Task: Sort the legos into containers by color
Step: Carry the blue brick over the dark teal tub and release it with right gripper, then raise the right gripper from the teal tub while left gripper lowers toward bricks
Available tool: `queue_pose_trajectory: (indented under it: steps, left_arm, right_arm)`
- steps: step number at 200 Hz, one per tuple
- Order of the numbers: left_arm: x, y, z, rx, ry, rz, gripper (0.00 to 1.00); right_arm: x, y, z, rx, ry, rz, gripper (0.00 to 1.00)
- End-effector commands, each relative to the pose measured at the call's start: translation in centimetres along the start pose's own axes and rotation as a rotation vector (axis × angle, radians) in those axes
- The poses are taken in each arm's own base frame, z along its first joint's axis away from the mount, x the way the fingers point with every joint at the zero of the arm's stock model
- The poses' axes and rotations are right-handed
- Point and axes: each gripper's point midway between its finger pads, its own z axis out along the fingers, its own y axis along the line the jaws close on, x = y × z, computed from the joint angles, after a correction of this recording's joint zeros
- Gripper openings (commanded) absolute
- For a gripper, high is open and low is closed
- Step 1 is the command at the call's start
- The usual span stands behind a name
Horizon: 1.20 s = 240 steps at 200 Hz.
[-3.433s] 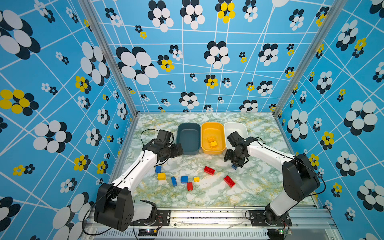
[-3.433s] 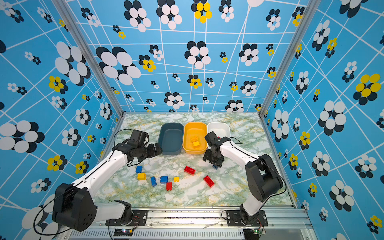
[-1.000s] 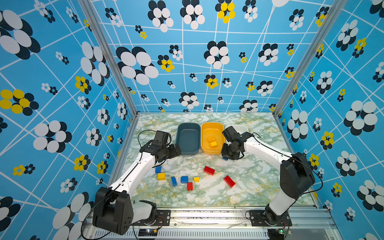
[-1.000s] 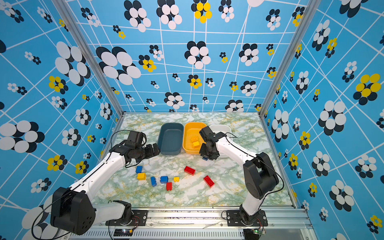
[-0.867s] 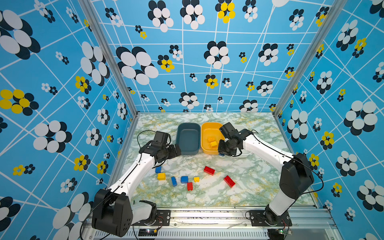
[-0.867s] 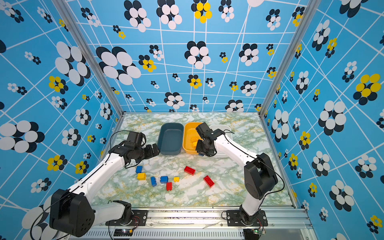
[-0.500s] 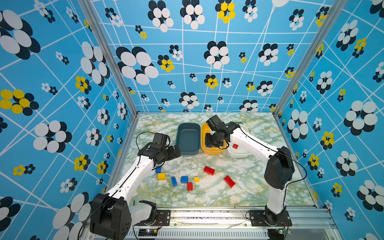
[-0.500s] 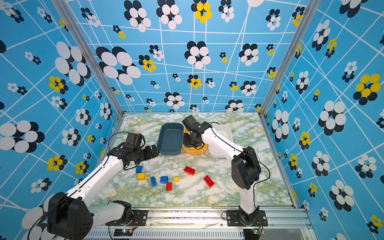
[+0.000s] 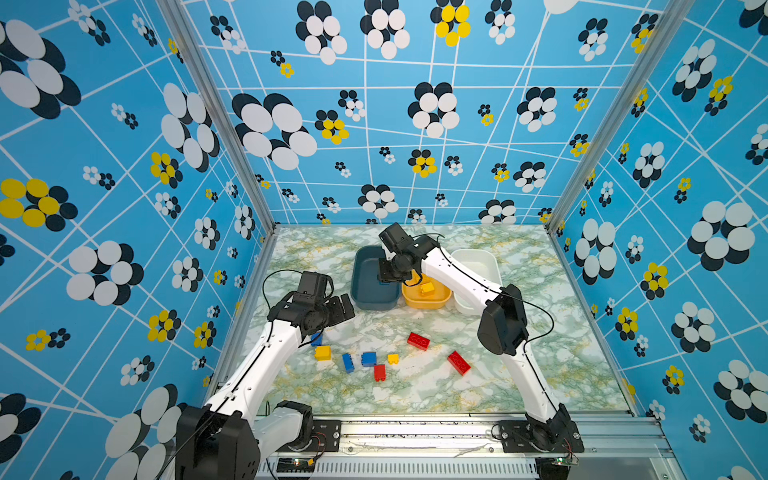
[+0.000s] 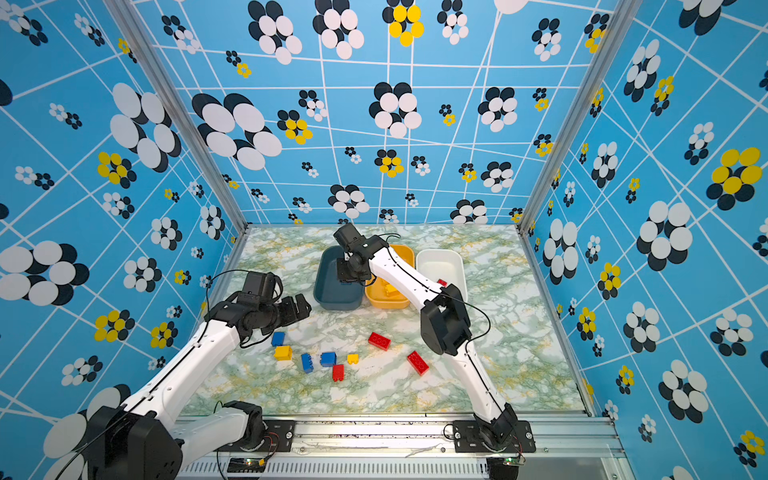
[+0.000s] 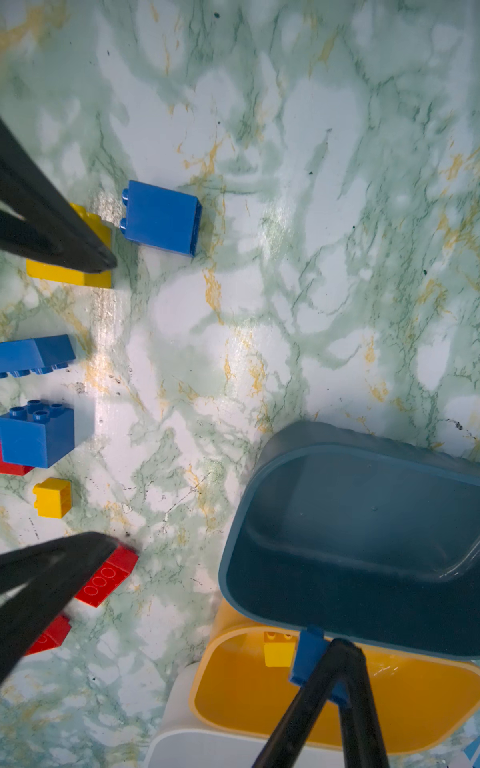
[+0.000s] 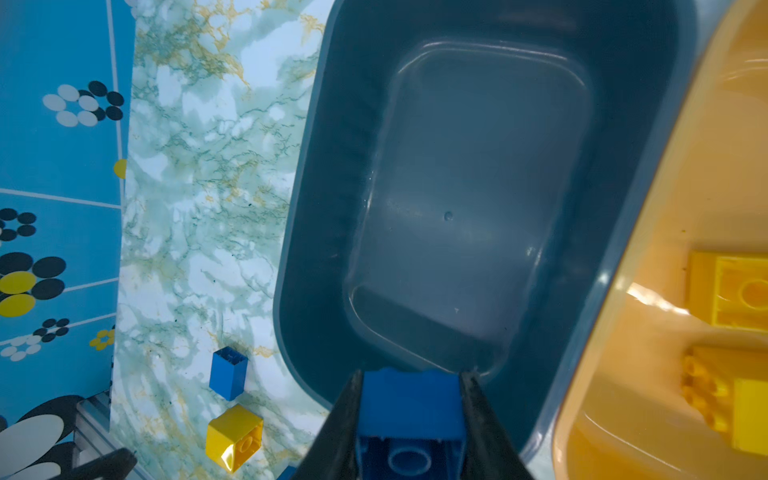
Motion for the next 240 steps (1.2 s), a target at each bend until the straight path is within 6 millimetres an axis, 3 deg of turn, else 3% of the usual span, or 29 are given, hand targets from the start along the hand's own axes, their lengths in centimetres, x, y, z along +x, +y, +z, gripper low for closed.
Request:
queue_pose_trajectory:
  steps: [1,54,131,240]
  left_arm:
    - [0.6,1.0,-0.2,-0.023,0.008,-0.007,0.99]
    - [0.6,1.6,-0.5,-0.028,0.001,-0.015,0.99]
    - [0.5,1.6,-0.1,-0.028,0.009,-0.024,0.99]
    - [0.8,2.3,0.5,-0.06,0.028,-0.005,0.98]
  right_arm:
    - [1.0,-0.3,1.3,0.02,0.063,-0.01,0.24]
    - [1.6,-0.7,2.8,0.035,0.097,-0.01,0.31]
    - [1.6,-0.6,2.3,0.03,0.096,-0.021,0.48]
    - [0.9,0.1,1.2,0.001,0.073,-0.029,0.51]
